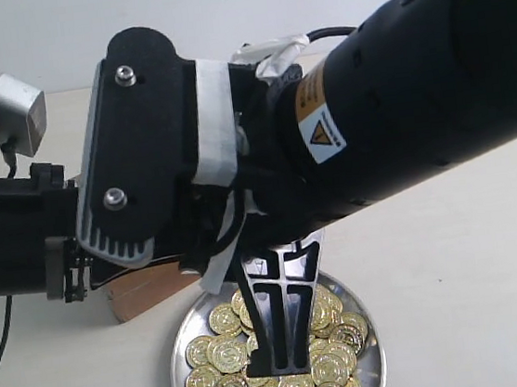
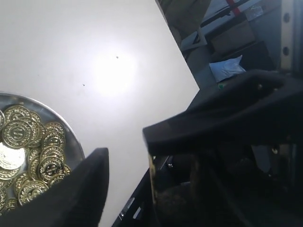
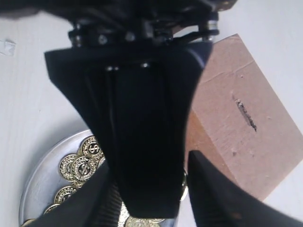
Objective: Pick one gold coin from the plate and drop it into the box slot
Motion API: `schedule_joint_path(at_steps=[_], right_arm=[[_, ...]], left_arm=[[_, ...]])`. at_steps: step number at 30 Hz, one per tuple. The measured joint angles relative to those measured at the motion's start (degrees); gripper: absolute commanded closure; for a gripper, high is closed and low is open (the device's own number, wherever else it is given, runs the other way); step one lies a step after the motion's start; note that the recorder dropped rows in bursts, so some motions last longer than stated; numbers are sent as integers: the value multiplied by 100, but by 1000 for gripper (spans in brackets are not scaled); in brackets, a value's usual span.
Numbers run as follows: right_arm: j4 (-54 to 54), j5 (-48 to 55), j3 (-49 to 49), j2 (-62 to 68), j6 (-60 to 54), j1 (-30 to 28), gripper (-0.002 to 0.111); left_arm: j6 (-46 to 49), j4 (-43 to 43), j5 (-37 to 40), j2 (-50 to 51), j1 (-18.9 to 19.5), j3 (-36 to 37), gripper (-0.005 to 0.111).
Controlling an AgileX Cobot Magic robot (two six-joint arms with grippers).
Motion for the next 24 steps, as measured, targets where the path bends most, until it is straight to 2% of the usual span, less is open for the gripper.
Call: schedule_joint_path(at_steps=[4, 7, 19, 22, 23, 24], right_arm=[[0, 9, 0, 0, 30, 0, 79], [0, 24, 0, 0, 30, 0, 79], [0, 38, 0, 0, 40, 0, 79], [0, 38, 0, 0, 40, 0, 79], [0, 38, 0, 0, 40, 0, 79], [0, 38, 0, 0, 40, 0, 79]], left_arm=[[-78, -17, -37, 0, -9, 0, 60], [-109, -17, -37, 0, -9, 0, 69], [-161, -27, -25, 0, -9, 0, 71], [-161, -44, -3, 0, -9, 0, 93], [-161, -42, 0, 0, -9, 0, 105], [-161, -42, 10, 0, -9, 0, 106]])
